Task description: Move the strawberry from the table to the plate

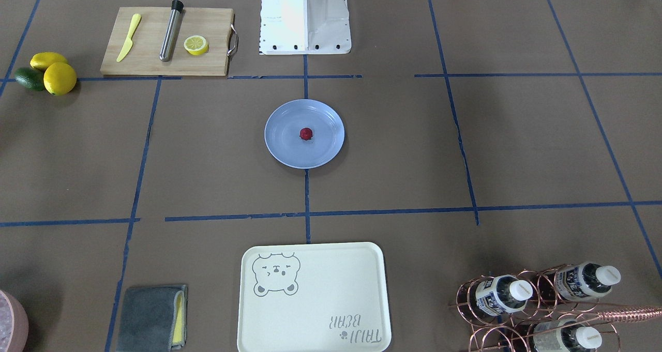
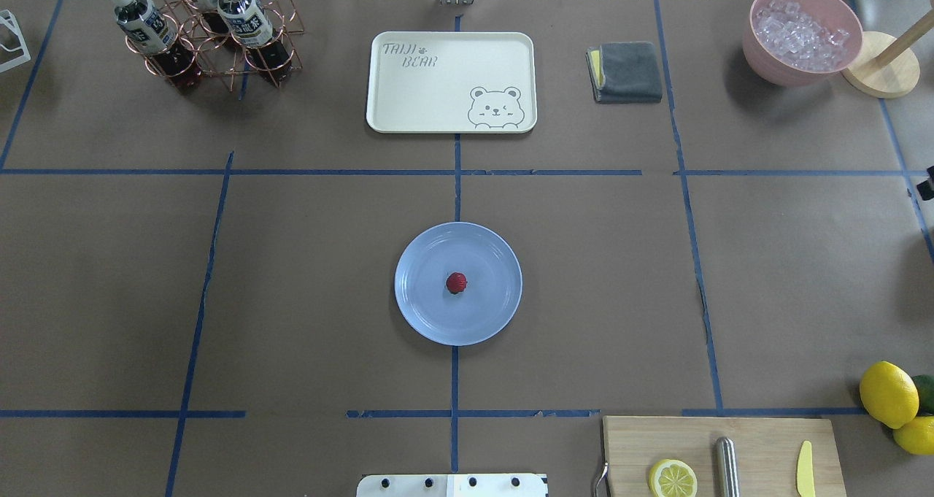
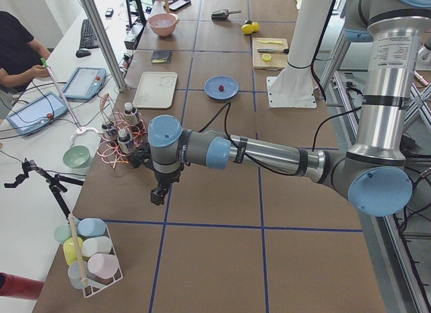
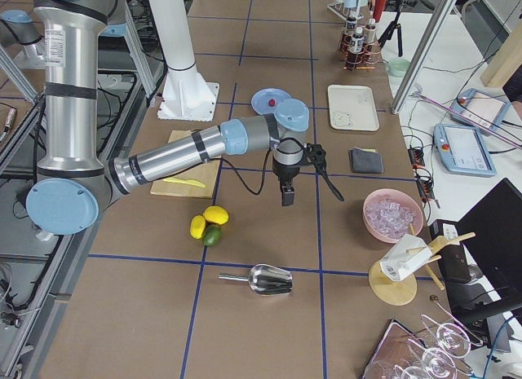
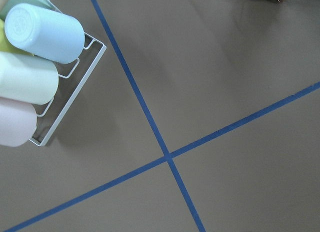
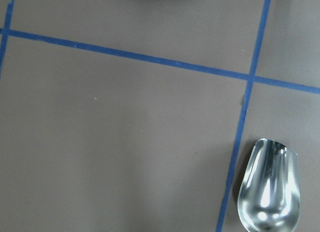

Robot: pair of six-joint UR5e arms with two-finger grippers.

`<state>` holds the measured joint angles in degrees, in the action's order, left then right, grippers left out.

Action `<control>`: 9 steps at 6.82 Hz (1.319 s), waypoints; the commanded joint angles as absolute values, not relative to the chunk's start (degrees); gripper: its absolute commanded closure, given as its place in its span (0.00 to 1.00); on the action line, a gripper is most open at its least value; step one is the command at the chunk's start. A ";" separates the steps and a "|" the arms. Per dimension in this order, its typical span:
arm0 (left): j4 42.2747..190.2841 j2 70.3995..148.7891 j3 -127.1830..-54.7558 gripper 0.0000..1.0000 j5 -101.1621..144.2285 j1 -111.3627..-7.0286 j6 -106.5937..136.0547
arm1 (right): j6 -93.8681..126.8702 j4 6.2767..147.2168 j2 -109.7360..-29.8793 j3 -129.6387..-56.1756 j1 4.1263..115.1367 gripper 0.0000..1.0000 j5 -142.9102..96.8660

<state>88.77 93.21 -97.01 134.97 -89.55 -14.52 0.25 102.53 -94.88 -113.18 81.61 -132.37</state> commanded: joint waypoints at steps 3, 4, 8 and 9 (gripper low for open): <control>88.32 87.82 -96.33 0.00 136.32 -89.74 -14.24 | -5.09 103.36 -98.96 -110.92 86.31 0.00 -137.29; 91.20 88.06 -95.46 0.00 136.14 -89.56 -14.15 | -5.10 103.27 -98.88 -110.74 86.31 0.00 -137.20; 90.97 90.88 -95.54 0.00 135.79 -89.12 -14.59 | -5.27 103.27 -99.14 -111.18 86.31 0.00 -136.93; 90.62 88.96 -96.23 0.00 136.31 -89.21 -14.15 | -6.14 103.18 -99.31 -111.18 86.31 0.00 -136.76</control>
